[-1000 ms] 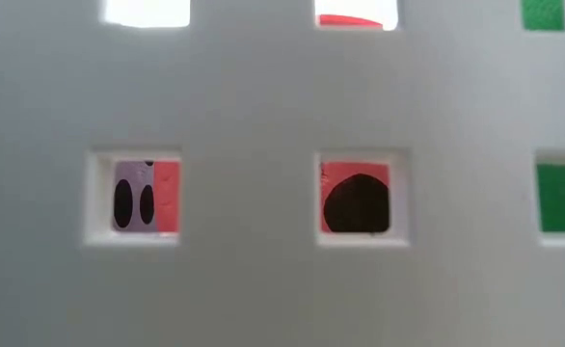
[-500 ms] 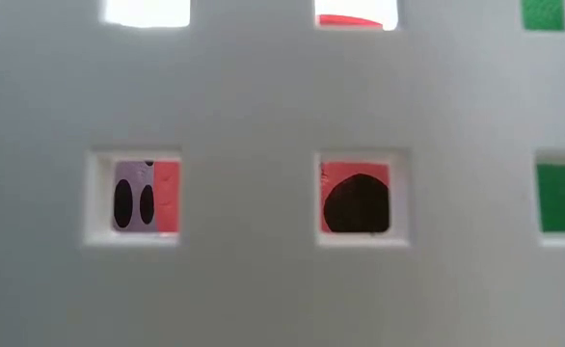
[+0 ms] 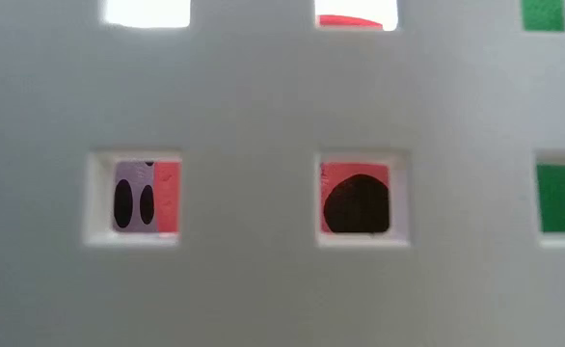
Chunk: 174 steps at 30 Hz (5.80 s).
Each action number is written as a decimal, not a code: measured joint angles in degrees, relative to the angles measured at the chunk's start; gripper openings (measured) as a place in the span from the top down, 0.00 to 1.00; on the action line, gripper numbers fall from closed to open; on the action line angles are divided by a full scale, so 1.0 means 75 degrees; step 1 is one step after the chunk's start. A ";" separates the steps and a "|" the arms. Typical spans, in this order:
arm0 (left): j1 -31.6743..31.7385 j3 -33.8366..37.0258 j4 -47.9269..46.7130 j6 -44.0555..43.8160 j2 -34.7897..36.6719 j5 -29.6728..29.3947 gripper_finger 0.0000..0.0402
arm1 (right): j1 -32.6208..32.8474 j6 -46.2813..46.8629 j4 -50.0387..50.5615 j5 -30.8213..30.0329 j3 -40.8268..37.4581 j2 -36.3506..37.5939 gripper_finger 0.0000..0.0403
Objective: Pick & Place Toys
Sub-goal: Put the light blue game piece into the red bin, then put the orange game piece into the red bin
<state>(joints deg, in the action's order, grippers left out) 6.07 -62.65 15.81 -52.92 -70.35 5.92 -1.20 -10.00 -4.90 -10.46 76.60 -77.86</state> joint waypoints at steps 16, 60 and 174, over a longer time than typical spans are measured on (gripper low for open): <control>0.0006 -0.0003 -0.4839 -0.0381 0.0677 -0.1195 0.21 | -0.2527 0.4883 0.6364 -0.0010 -0.0051 0.0759 0.68; 0.0003 0.0006 -0.4908 -0.0609 0.0674 -0.1012 0.46 | -0.3913 0.5741 0.5927 0.0998 -0.3018 -0.1711 0.68; -0.1753 0.1358 -0.6801 -0.4367 -0.3453 0.1828 0.46 | -0.2808 0.5038 0.5352 0.1661 -0.3010 0.1698 0.23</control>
<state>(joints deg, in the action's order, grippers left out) -7.08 -52.47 -35.20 -85.68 -96.25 19.63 -22.26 27.79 35.24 2.00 54.02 -65.12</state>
